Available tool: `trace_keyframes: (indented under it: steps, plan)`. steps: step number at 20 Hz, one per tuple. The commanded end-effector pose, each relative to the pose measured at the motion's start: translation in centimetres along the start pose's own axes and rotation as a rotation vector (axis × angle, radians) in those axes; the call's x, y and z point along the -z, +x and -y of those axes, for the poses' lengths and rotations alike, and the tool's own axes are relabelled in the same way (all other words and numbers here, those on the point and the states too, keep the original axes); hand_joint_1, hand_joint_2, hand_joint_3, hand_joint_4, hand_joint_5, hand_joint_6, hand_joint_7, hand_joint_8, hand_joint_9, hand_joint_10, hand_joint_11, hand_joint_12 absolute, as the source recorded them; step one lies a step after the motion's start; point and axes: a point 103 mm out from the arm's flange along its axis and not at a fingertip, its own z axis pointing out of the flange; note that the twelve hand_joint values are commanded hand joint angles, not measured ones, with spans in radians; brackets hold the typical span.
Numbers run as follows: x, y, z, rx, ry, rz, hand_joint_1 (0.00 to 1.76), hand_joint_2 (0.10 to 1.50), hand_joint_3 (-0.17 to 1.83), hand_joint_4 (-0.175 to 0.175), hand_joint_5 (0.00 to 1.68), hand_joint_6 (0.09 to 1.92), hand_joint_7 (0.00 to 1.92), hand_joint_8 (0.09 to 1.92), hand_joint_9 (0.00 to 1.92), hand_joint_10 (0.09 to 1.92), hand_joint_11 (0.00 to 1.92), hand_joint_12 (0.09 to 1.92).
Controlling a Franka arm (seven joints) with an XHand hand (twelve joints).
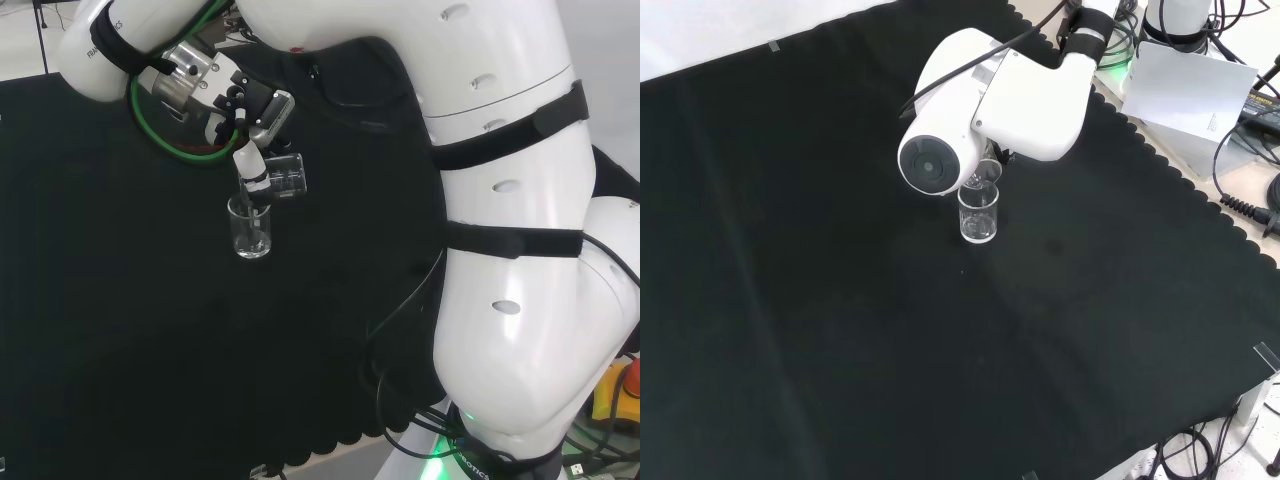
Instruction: Pour the water from the handheld beaker into the one on the table.
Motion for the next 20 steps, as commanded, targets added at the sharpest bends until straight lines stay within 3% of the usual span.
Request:
trace_keyframes:
  steps: [1, 20]
  plan:
    - [-0.04, -0.07, 0.00, -0.001, 0.002, -0.001, 1.13, 0.66, 0.71, 0.108, 1.20, 0.83, 1.52, 0.44, 1.60, 0.09, 1.18, 0.88]
    - [0.03, 0.09, 0.00, 0.006, -0.009, -0.005, 1.13, 0.66, 0.71, 0.106, 1.20, 0.83, 1.52, 0.44, 1.60, 0.09, 1.18, 0.88]
